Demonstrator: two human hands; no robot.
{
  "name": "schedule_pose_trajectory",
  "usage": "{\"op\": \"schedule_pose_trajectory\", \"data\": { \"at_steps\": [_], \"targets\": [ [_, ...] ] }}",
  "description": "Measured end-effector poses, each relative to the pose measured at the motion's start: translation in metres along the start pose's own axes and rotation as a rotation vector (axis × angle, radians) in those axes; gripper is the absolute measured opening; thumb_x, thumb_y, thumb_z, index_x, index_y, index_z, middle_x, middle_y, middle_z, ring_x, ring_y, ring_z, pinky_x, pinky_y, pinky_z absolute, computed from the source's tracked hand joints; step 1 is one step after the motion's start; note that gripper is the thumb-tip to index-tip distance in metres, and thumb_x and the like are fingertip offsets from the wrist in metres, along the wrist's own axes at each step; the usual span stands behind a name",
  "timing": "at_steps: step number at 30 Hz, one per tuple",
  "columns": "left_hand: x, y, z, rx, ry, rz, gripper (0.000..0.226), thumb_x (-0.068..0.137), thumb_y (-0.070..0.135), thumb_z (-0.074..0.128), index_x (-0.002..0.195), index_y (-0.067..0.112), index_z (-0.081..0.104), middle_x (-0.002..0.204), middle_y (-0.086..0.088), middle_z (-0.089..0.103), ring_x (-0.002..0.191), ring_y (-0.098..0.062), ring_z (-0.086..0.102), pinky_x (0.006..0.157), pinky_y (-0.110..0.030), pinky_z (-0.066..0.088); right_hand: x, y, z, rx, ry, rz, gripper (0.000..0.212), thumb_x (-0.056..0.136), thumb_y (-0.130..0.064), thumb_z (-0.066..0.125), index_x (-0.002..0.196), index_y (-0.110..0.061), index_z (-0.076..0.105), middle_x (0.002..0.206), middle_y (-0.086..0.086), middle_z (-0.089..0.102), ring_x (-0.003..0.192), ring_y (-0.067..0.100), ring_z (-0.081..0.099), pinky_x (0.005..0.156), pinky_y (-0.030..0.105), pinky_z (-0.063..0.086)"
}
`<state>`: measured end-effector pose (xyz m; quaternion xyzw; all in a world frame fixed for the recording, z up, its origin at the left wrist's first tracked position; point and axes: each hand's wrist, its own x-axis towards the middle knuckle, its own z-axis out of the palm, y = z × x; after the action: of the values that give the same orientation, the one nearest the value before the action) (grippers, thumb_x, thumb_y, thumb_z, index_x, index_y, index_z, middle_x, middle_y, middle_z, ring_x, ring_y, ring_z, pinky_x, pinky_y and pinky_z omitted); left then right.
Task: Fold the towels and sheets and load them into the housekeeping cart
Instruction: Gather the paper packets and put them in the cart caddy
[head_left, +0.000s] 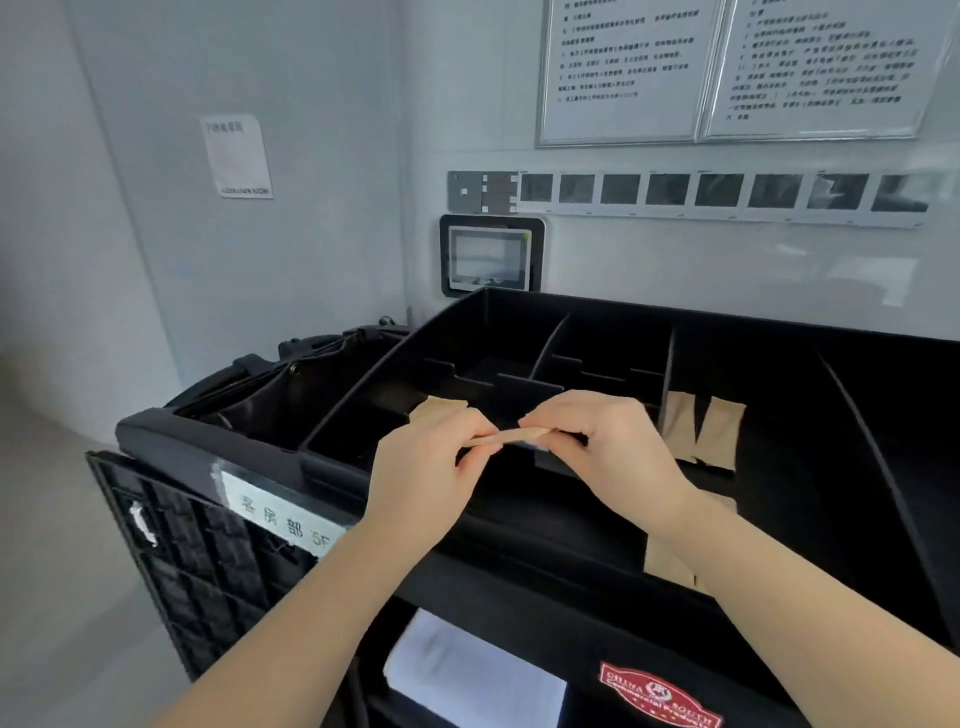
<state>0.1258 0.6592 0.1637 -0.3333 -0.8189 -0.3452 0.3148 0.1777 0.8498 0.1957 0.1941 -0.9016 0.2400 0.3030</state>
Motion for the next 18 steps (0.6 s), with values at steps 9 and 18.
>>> {"op": "schedule_pose_trajectory", "data": {
  "at_steps": [9,18],
  "targets": [
    [0.020,-0.092,-0.036,0.112,-0.068,0.117,0.009,0.080,0.021,0.076,0.078,0.024,0.068,0.067,0.021,0.054,0.062,-0.002,0.048,0.054,-0.014,0.040,0.053,-0.020,0.075,-0.115,-0.008,-0.017,0.023,0.084,-0.007,0.069,0.103,-0.019,0.074,0.099,-0.009,0.069,0.089,0.007,0.064,0.079,0.030,0.054],
    [0.035,-0.176,-0.059,0.025,-0.196,0.220,0.053,0.073,0.059,0.069,0.112,0.023,0.069,0.105,0.013,0.068,0.099,-0.006,0.062,0.080,-0.023,0.050,0.094,-0.034,0.121,-0.234,-0.021,-0.054,0.017,0.079,-0.002,0.073,0.091,-0.013,0.073,0.091,-0.004,0.068,0.083,0.012,0.064,0.071,0.031,0.056]
  ]
}}
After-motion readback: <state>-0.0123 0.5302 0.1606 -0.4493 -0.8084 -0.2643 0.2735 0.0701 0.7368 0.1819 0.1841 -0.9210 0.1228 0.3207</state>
